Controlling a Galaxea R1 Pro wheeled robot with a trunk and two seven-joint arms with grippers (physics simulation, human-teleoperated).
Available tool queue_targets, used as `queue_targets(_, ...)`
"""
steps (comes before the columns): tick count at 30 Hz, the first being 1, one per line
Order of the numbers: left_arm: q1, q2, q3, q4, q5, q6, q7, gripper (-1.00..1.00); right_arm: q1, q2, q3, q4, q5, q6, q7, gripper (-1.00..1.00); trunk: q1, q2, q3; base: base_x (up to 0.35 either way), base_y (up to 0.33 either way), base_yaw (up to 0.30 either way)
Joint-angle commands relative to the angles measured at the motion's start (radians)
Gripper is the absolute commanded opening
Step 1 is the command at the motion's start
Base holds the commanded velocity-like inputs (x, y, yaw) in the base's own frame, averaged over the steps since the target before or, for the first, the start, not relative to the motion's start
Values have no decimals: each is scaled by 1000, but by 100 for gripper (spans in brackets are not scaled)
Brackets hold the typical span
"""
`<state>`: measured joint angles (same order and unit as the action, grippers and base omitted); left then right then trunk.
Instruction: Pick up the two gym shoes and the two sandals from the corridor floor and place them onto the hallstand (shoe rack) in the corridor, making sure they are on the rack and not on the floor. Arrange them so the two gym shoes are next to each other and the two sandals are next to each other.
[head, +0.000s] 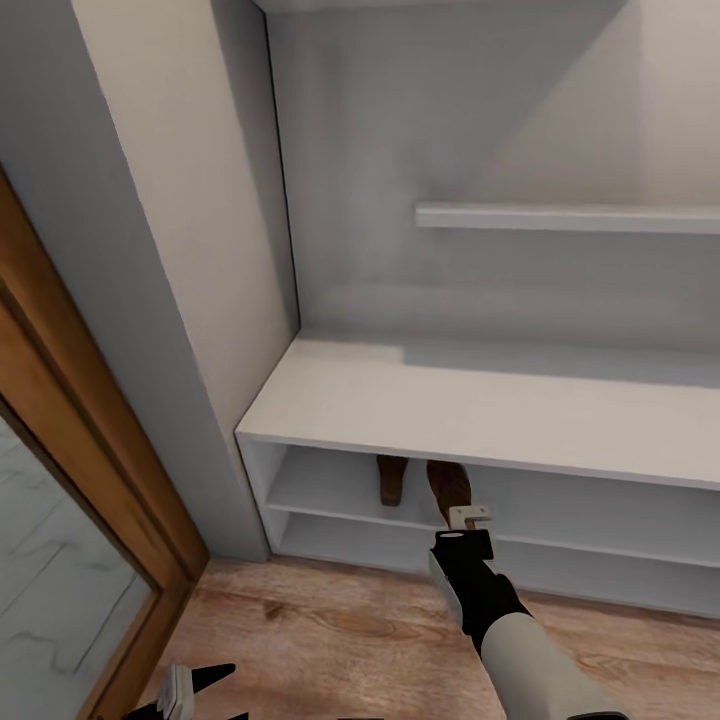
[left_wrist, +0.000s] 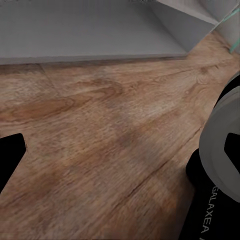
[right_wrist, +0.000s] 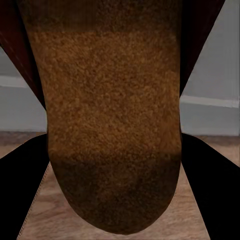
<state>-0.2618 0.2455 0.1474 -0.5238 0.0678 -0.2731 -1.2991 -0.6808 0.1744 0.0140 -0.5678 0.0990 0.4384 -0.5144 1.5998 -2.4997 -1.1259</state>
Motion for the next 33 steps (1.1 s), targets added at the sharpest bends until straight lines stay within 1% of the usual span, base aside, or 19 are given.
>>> queue_targets(1,-1,0,1,1,1,-6,-3,100,0,0,1,-1,10,10,1,-100,0,0,-1,249,0,0)
queue_targets(7,-1,0,1,1,1,-6,-3,100,0,0,1,0,10,10,1,-100,0,0,-1,193,0,0)
queue_targets(13,-1,0,0,1,1,-6,-3,100,0,0,1,1,10,10,1,-100,0,0,-1,27,0,0)
queue_targets(20,-1,-1,-2,5,1,-6,2,100,0,0,0,2,10,10,1,-100,0,0,-1,147,26,0)
queue_targets(29,-1,-2,-4,9,0,-6,4,100,0,0,0,2,10,10,2,-100,0,0,-1,30,4,0)
queue_targets(33,-2,-2,-5,10,0,-6,4,100,0,0,0,1,10,10,1,-100,0,0,-1,141,0,0)
